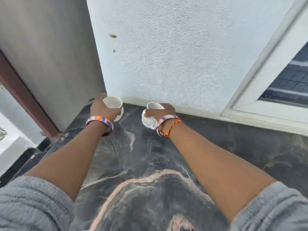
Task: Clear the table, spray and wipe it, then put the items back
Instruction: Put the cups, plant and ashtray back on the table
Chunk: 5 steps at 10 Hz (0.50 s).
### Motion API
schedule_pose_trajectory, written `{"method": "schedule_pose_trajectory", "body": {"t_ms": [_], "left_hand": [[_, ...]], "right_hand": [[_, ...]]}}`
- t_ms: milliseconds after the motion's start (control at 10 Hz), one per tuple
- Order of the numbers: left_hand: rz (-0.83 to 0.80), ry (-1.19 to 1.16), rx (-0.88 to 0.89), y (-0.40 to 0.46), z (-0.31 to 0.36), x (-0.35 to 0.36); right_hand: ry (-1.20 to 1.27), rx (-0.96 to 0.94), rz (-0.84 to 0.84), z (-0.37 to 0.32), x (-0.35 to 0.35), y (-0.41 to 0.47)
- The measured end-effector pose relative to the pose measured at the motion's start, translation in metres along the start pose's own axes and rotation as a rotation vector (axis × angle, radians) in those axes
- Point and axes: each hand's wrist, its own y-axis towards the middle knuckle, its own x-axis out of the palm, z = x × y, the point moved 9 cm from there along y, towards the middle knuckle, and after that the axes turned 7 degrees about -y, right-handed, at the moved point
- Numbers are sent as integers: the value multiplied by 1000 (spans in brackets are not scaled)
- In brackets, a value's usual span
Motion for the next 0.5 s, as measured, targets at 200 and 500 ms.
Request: {"method": "schedule_pose_trajectory", "body": {"t_ms": [200, 500], "left_hand": [[-33, -21, 19, 34, -19, -3], [-11, -6, -2, 52, -43, 1]], "right_hand": [[-498, -151, 178, 15, 36, 42], [-899, -403, 286, -2, 55, 61]]}}
